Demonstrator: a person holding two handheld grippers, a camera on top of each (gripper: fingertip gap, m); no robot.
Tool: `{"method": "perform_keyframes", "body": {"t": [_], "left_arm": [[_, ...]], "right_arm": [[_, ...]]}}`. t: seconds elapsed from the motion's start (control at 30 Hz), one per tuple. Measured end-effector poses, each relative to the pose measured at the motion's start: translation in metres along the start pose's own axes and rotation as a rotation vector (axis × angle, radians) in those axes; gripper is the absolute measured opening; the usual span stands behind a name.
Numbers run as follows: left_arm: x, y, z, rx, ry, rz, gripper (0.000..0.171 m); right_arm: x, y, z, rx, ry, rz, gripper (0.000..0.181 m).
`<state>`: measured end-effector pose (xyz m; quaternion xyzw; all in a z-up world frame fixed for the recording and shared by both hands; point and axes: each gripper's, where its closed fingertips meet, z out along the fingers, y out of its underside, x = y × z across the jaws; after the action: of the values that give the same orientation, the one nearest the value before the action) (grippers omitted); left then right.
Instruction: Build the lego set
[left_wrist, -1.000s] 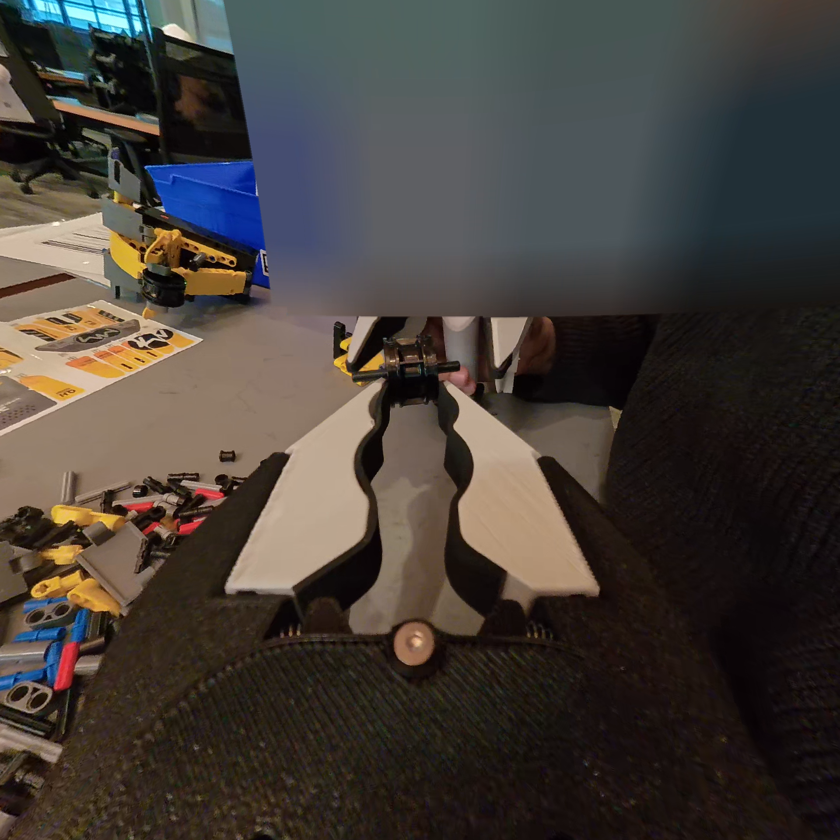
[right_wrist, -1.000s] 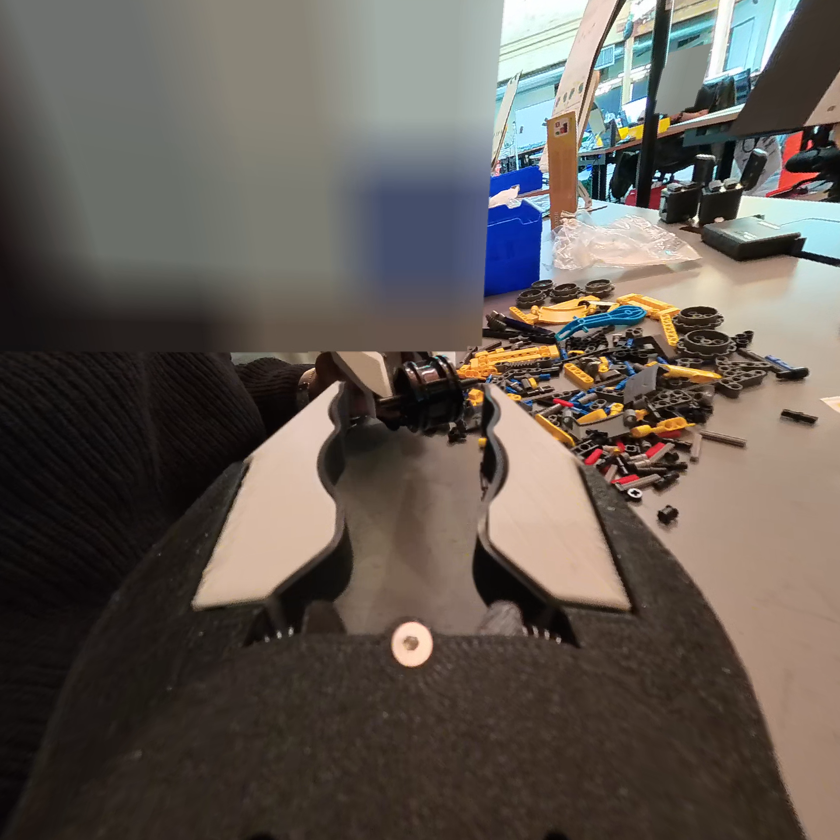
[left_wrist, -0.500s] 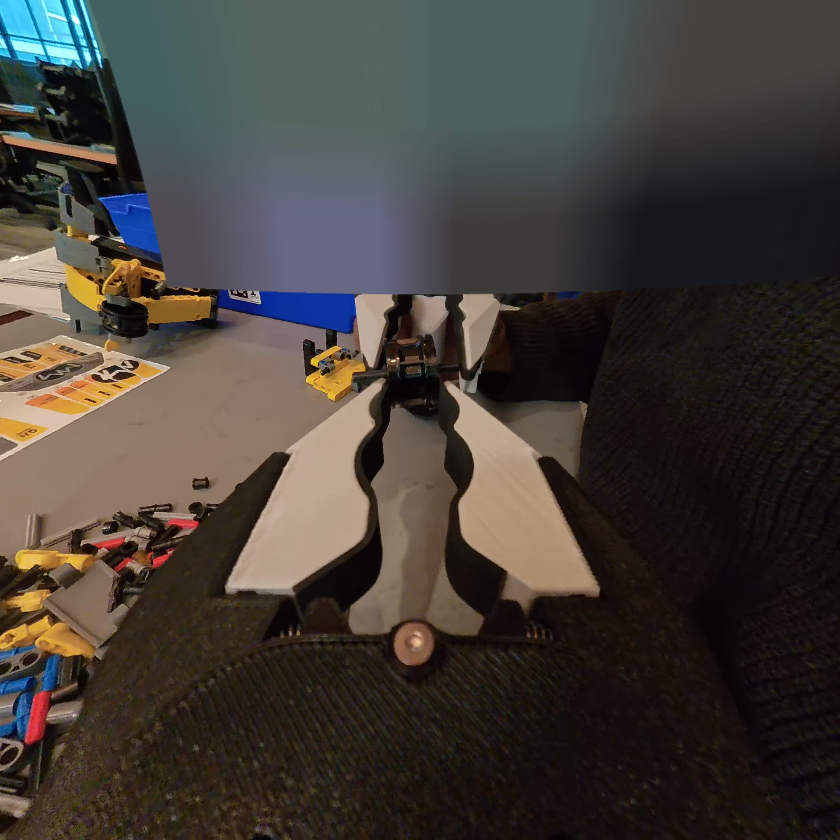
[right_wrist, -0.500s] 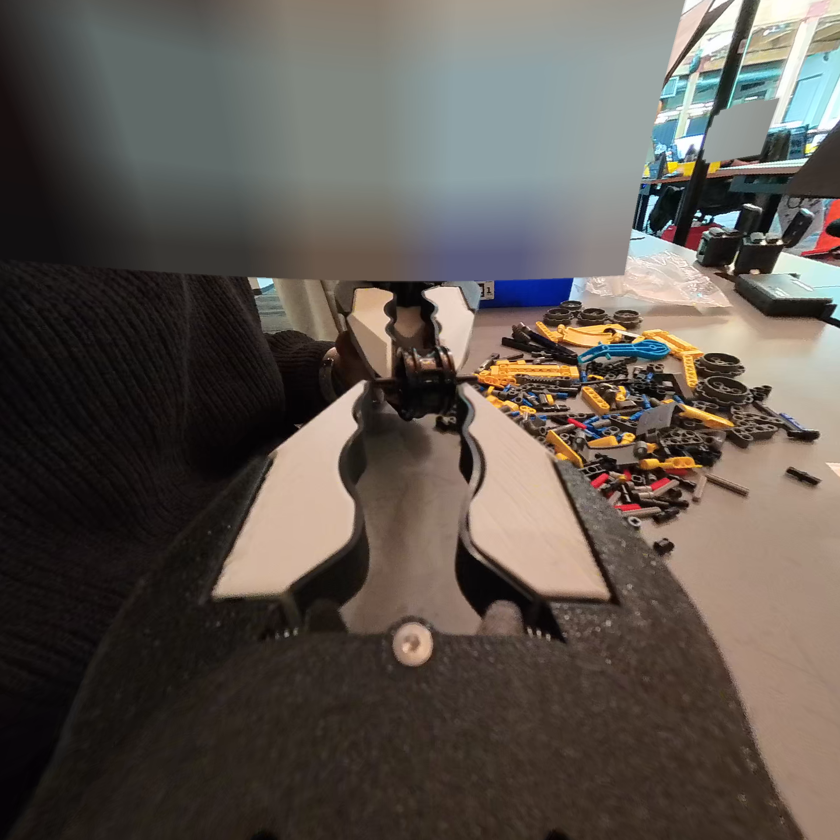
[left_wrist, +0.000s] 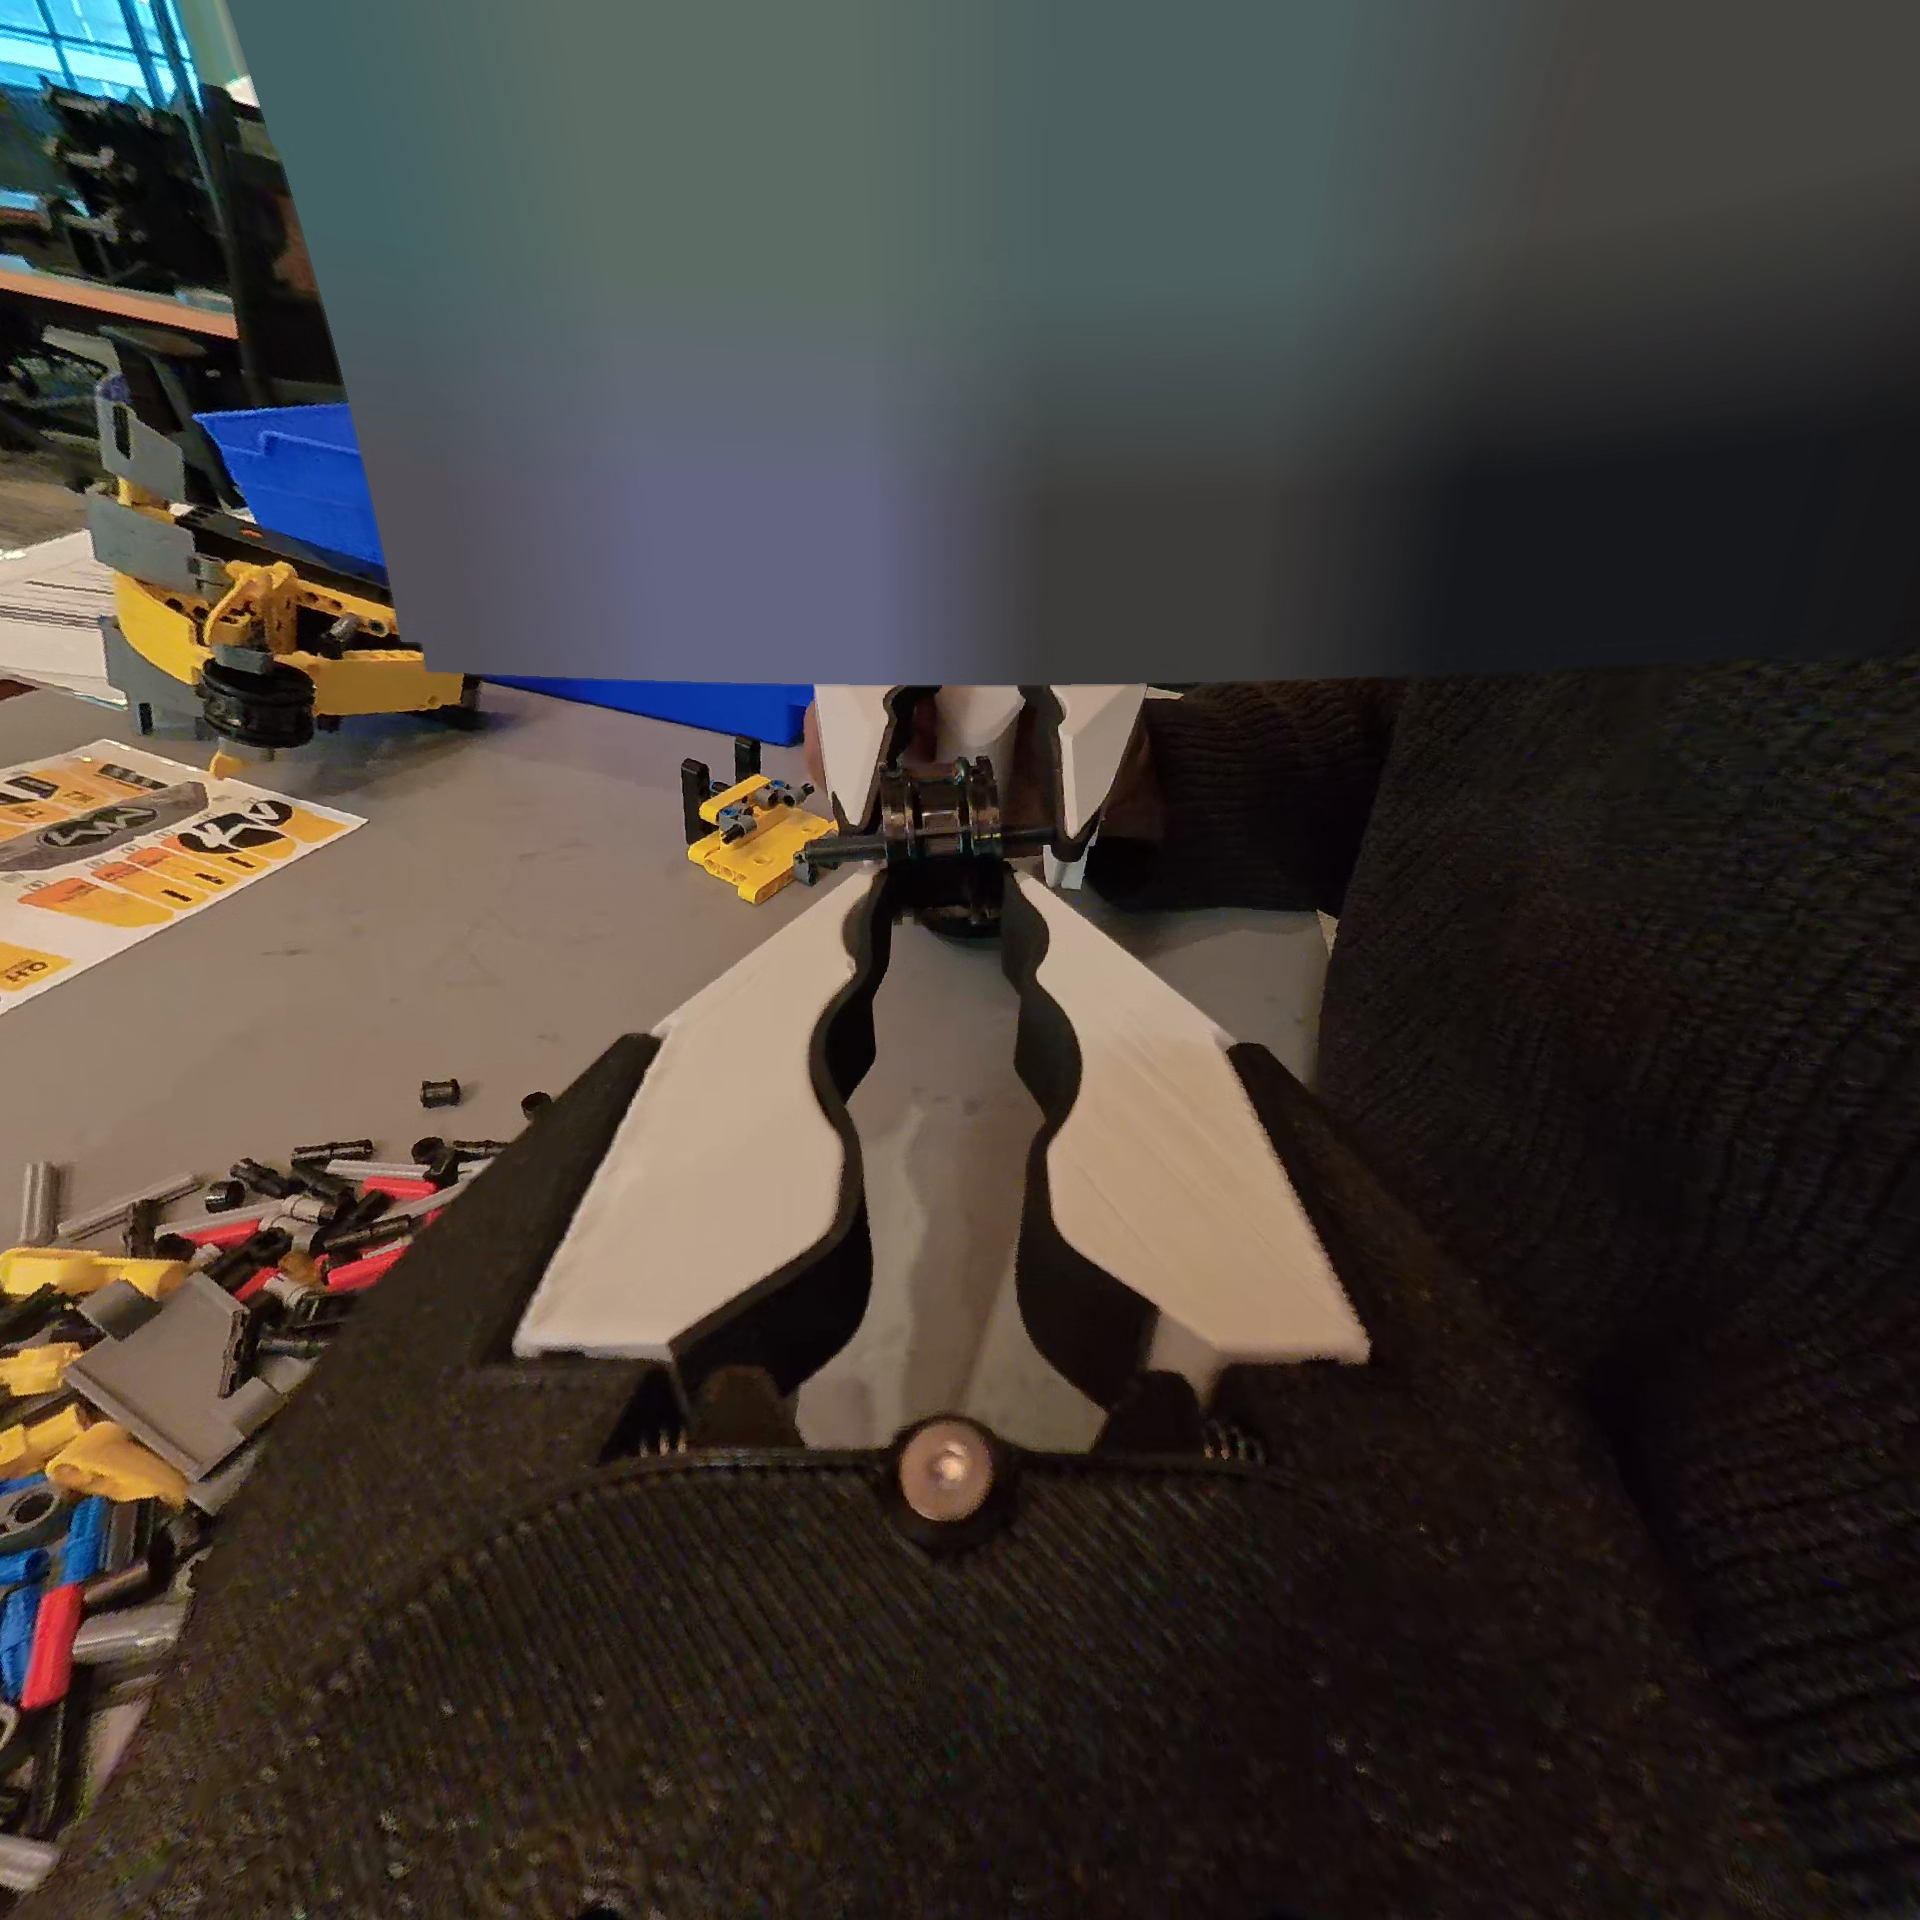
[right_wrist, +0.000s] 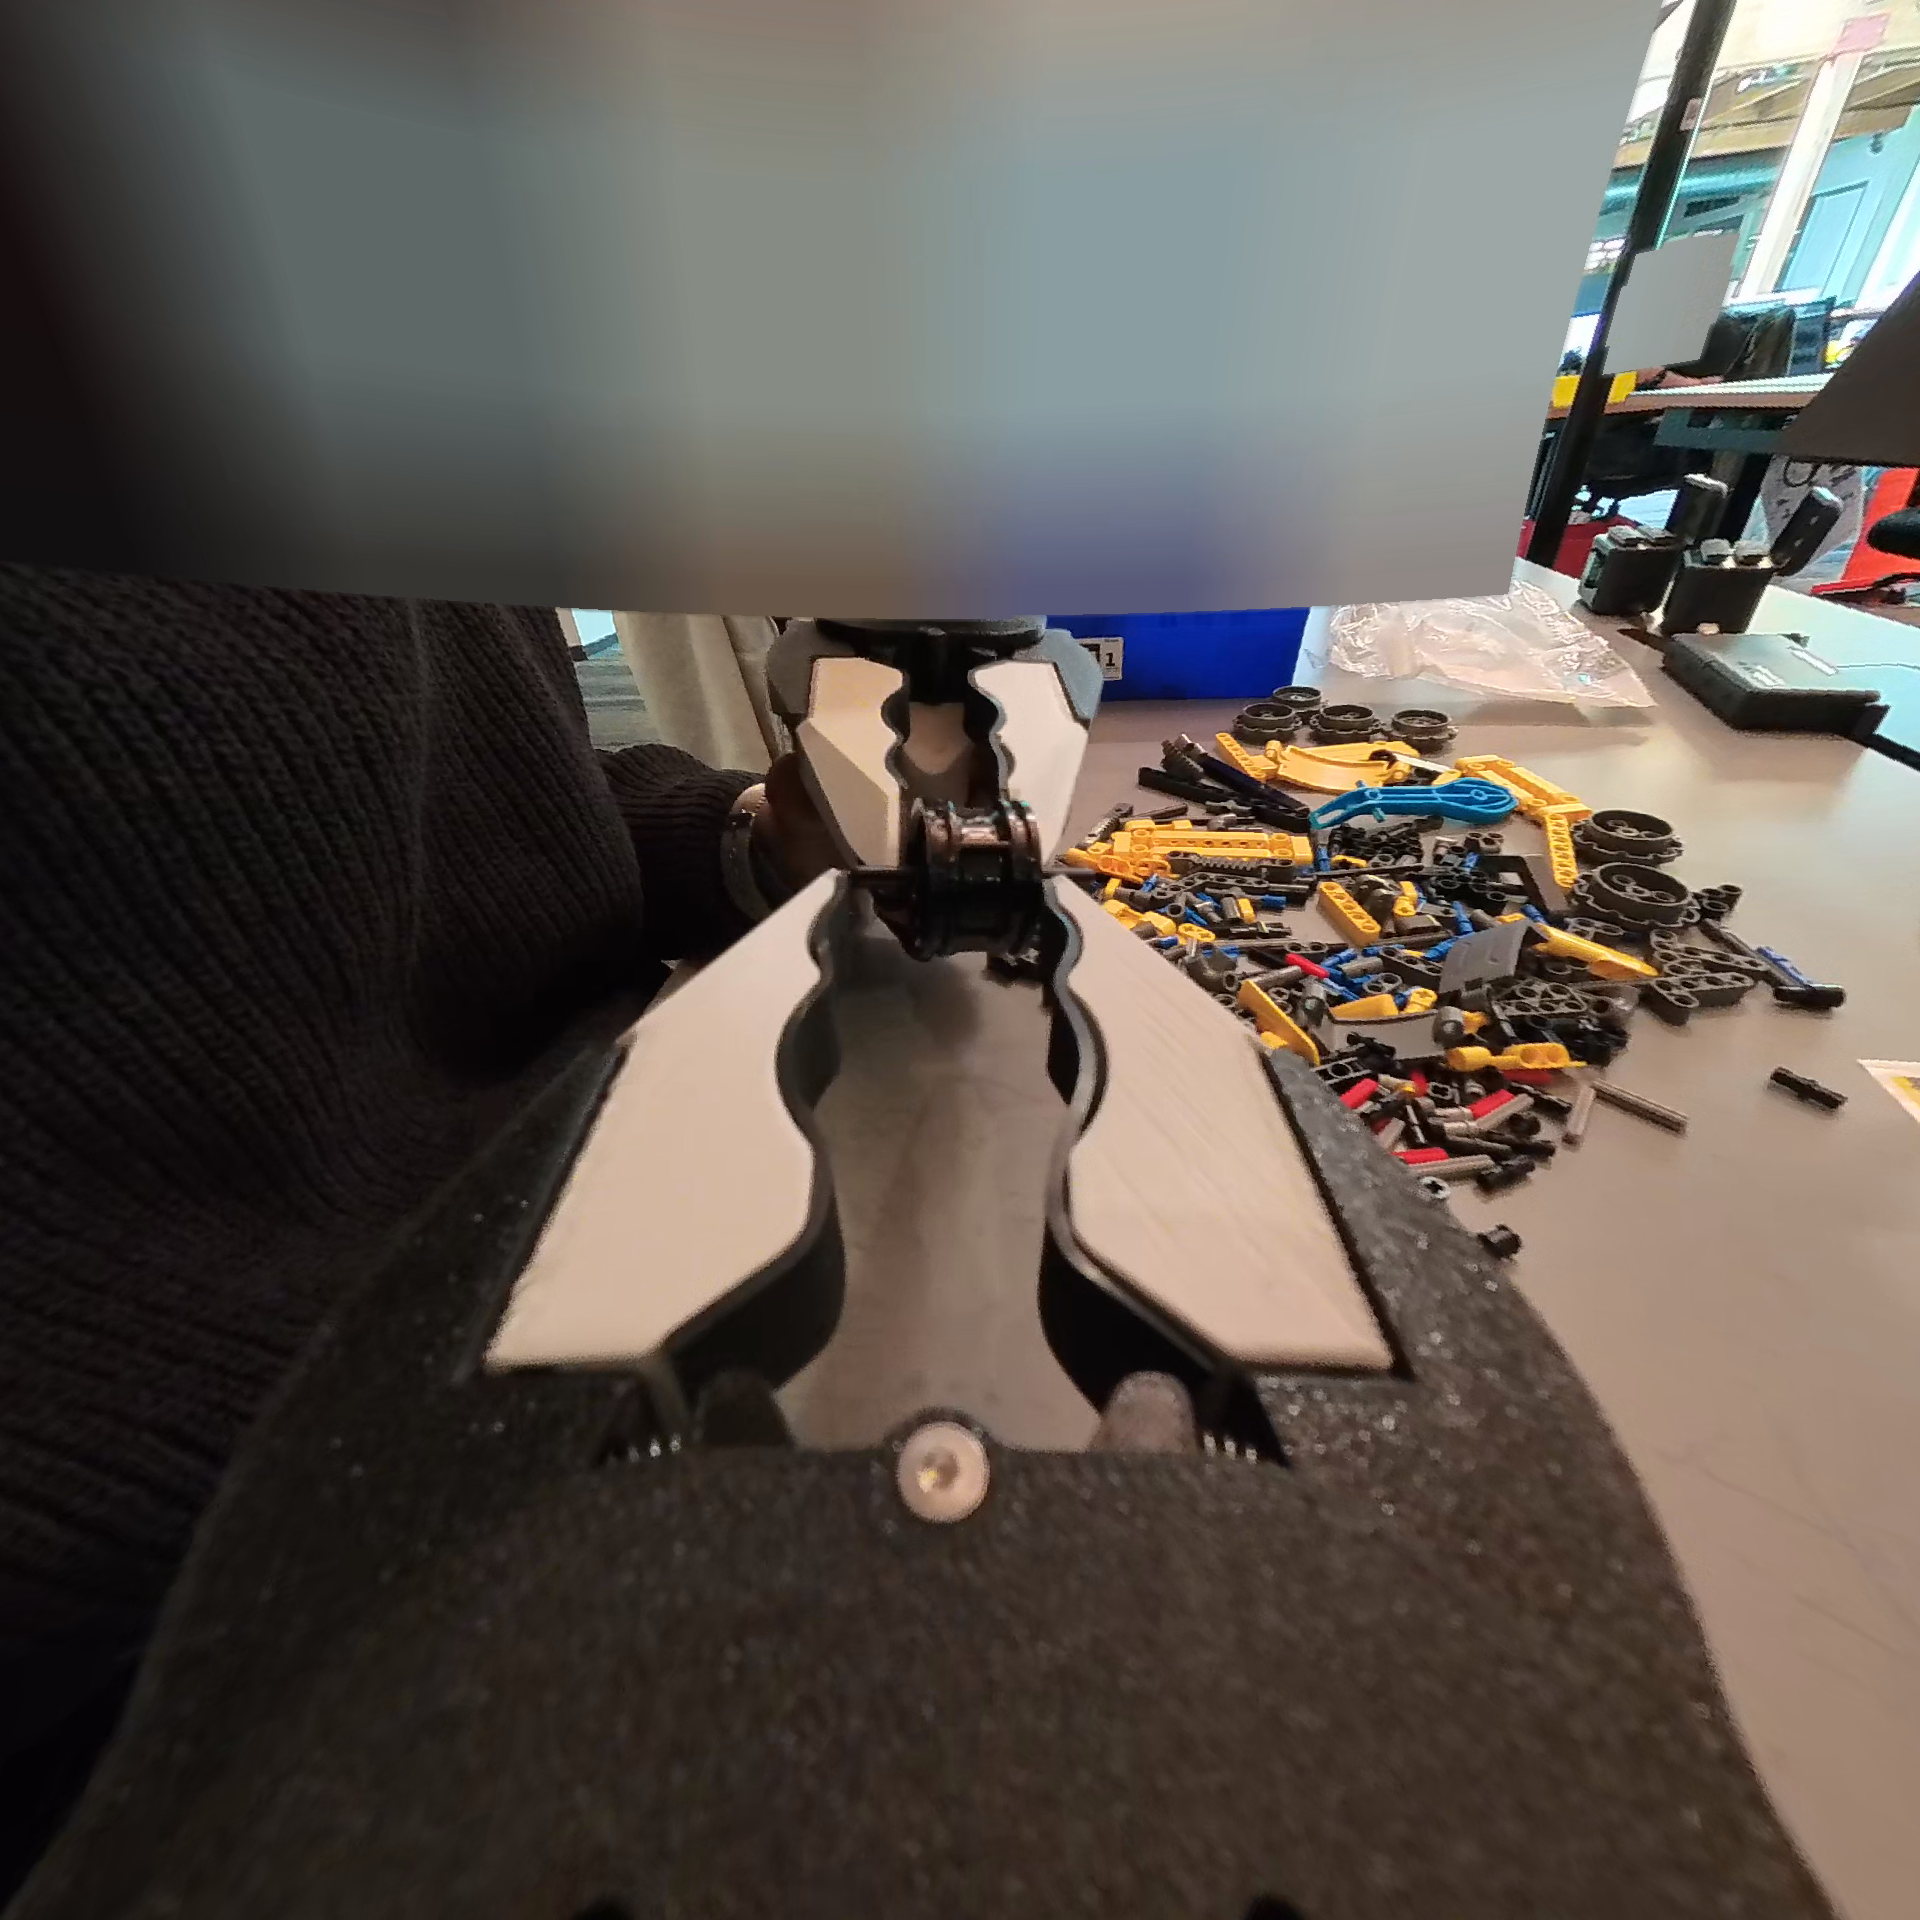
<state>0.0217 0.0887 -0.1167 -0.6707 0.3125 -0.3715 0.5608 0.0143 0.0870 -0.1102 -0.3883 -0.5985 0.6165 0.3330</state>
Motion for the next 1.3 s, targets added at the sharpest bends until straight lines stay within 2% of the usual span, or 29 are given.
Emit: {"method": "perform_keyframes", "body": {"t": [0.33, 0.53, 0.7, 1.3], "left_arm": [[0.001, -0.002, -0.001, 0.007, -0.014, 0.026, 0.016], [-0.002, -0.010, -0.007, 0.013, -0.169, 0.248, 0.016], [-0.004, -0.009, -0.003, -0.038, -0.297, 0.432, 0.017], [-0.009, -0.002, -0.001, -0.063, -0.287, 0.384, 0.017]], "right_arm": [[0.000, -0.001, -0.001, -0.007, 0.000, -0.016, 0.035], [0.006, -0.018, -0.012, 0.091, 0.023, -0.009, 0.035], [0.001, -0.016, -0.009, 0.081, -0.004, -0.012, 0.036], [0.003, -0.013, -0.007, 0.070, 0.013, -0.019, 0.042]]}}
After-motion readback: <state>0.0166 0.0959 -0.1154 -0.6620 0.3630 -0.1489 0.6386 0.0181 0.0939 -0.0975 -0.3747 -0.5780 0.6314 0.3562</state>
